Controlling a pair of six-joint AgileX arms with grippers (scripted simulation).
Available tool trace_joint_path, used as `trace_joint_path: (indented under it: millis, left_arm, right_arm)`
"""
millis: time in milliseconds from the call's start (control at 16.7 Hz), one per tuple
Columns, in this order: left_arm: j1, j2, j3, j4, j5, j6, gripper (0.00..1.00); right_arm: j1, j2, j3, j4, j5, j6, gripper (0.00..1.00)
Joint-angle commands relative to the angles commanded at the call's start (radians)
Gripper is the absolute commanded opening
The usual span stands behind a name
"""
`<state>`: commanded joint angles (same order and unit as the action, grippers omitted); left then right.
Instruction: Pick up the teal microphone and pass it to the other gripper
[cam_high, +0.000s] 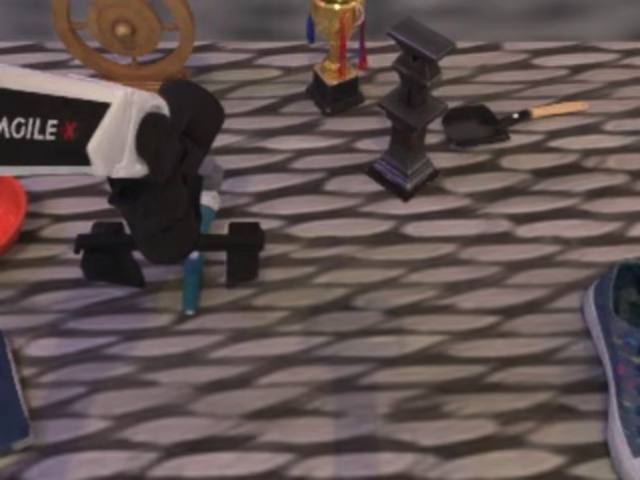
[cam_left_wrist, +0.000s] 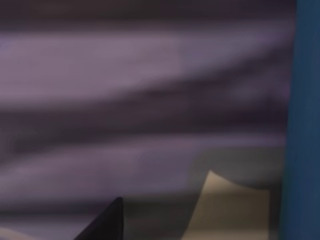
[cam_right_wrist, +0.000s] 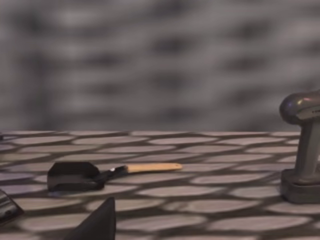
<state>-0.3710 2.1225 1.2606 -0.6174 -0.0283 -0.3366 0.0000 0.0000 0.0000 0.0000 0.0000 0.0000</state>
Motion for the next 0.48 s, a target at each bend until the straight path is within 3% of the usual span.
trace_joint_path:
  millis: [480]
  left_arm:
    - [0.0, 0.0, 0.0, 0.0, 0.0, 0.0, 0.02]
  right_arm:
    - [0.0, 0.0, 0.0, 0.0, 0.0, 0.0, 1.0]
